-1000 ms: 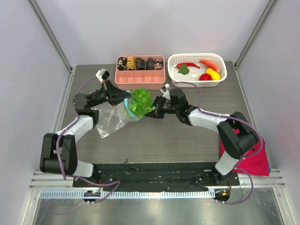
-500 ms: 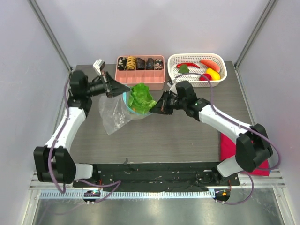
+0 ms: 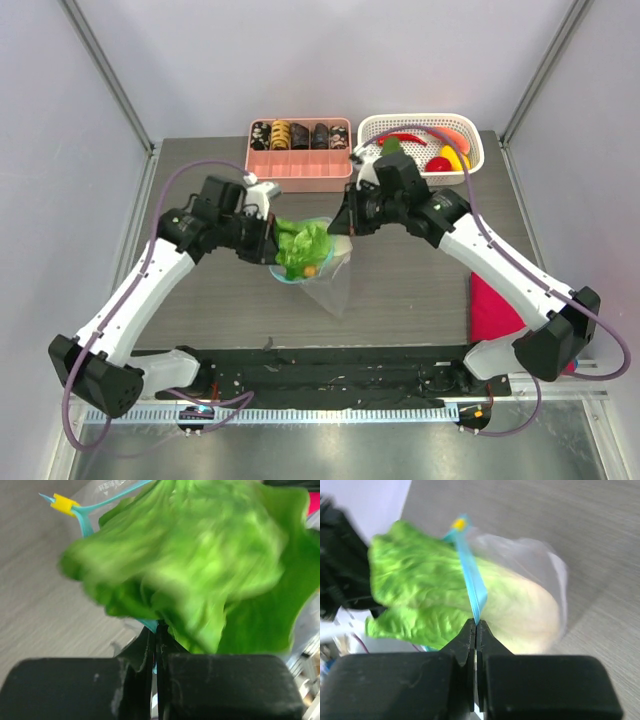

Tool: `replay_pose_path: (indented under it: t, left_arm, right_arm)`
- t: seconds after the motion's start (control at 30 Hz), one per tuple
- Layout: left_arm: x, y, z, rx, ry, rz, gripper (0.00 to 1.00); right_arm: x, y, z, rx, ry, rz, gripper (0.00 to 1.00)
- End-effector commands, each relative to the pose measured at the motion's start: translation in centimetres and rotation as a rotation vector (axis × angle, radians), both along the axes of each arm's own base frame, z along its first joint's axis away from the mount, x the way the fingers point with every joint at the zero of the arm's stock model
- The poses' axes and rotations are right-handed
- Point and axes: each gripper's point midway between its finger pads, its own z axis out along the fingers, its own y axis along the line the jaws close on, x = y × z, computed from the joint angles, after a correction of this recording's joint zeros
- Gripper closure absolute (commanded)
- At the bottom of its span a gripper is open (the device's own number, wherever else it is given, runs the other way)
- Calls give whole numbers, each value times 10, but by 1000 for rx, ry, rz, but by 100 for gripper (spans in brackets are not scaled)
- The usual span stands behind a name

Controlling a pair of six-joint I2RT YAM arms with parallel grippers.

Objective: Place the food in the zip-top bag and seal the zipper
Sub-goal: Place the fake vegetable in the zipper food storage bag.

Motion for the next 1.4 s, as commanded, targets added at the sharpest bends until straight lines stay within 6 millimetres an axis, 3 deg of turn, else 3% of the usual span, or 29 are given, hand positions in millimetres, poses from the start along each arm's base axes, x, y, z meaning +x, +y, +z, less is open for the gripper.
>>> replay_pose_path:
  t: [0.0,0.17,0.23,0.33,0.37,0.47,0.57,0.8,0.93,1.0,1.17,1.23,1.37]
  left_arm:
    - [-9,9,-27,142,-34,-15,100]
    - [-16,5,-17,104,-69,-83,99]
    - [-21,6,-14,96,-97,-105,91]
    - [-31,5,-14,61,-117,-146,75]
    - [-31,3,-13,45,-136,-148,63]
    - [-36,2,-12,17,-164,-165,42]
    - [-40,3,-6,-7,-218,-188,31]
    - [-52,-2,44,-109,-568,-362,24]
    - [-44,-10,61,-118,-701,-357,22]
    - [-42,-21,59,-114,-722,-365,22]
    - [-24,-35,25,46,-761,-311,21]
    - [-30,-49,22,24,-775,-315,21]
    - [-23,-56,0,56,-771,-273,19]
  right_arm:
    - [-40,16,-6,-67,-43,185,99]
    - [-31,10,-23,-153,-123,214,99]
    - [-28,7,-24,-168,-158,215,99]
    - [-29,4,-26,-179,-185,236,99]
    - [-30,2,-28,-180,-185,236,99]
    - [-27,-5,-39,-194,-169,231,99]
    - [-18,-15,-47,-196,-141,201,99]
    - [-13,-16,-54,-171,-88,187,99]
    - [-14,-10,-49,-136,-60,177,99]
    - [-15,-8,-49,-125,-36,175,99]
    - [-18,-5,-51,-96,51,117,99]
    - [-18,-6,-55,-88,87,82,99]
    - [-19,-3,-58,-64,116,78,99]
